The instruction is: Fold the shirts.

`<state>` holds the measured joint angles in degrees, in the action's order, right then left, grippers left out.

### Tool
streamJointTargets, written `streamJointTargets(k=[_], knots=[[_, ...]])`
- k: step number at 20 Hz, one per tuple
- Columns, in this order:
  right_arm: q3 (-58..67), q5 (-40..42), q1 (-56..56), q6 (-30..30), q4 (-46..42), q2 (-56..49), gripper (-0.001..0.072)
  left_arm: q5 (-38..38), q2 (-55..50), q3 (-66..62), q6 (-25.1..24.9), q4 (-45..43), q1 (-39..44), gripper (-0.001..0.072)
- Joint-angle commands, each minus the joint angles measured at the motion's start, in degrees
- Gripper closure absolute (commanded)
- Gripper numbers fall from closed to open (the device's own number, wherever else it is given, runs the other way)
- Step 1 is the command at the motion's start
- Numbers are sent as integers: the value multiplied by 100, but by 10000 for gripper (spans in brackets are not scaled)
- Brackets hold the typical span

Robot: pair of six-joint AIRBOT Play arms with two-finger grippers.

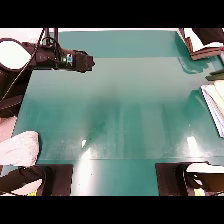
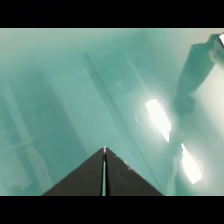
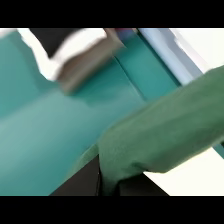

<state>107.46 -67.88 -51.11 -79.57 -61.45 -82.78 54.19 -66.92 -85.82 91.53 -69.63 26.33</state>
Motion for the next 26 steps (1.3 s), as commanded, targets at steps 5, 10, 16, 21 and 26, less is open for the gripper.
streamJointTargets(k=[5,10,16,21,26], knots=[[-2533,-413,-973,-48,-640,1298,692,247,-4,0,-162,-2,0,679],[-3851,-251,-1602,22,-774,1967,538,260,-4,0,-205,-2,0,679],[-3884,-76,-1845,11,-431,2321,105,372,-4,0,-227,4,0,679],[-3230,260,-323,13,1432,2590,107,328,-4,0,-221,-2,0,679],[-2782,400,2518,20,1469,2577,117,326,-4,0,-195,-44,0,679]])
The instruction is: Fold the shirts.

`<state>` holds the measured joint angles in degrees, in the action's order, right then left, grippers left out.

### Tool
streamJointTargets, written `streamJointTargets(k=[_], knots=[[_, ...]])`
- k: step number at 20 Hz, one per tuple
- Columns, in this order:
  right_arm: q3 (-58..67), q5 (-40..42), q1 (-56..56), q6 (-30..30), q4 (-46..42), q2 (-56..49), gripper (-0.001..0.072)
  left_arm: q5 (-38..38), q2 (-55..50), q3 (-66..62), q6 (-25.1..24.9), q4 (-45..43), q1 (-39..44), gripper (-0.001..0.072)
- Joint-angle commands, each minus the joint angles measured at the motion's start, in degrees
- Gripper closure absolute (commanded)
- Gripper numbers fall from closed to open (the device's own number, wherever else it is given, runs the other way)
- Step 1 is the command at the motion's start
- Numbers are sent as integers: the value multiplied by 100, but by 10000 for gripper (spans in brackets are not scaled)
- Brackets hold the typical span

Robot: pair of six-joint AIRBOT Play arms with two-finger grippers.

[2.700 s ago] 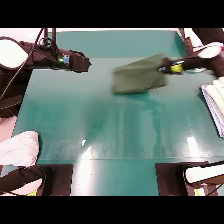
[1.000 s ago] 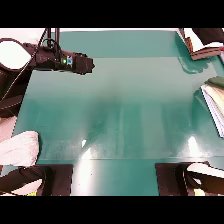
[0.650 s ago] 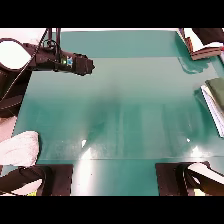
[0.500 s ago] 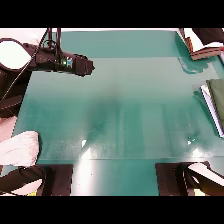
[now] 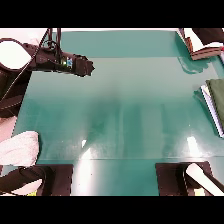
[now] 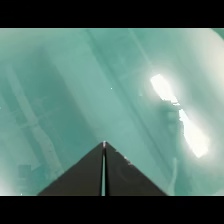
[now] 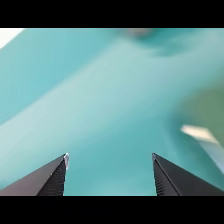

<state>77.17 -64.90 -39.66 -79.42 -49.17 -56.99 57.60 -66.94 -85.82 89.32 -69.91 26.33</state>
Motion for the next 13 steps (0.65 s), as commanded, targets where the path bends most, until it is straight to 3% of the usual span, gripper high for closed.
streamJointTargets(k=[1,2,3,5,6,13], knots=[[317,136,1856,7,238,-59,118,-13,-2,0,26,-15,0,679],[389,179,2339,9,188,-122,152,-13,-2,0,26,-15,0,679],[455,214,2747,15,79,-177,265,-13,-2,0,26,-15,0,679],[603,203,3471,66,-146,-330,596,-13,-2,0,26,-15,0,679],[662,186,3788,83,-275,-396,690,-15,-2,0,26,-15,0,679],[671,195,4642,85,-634,-540,690,-15,-2,0,26,-13,0,679]])
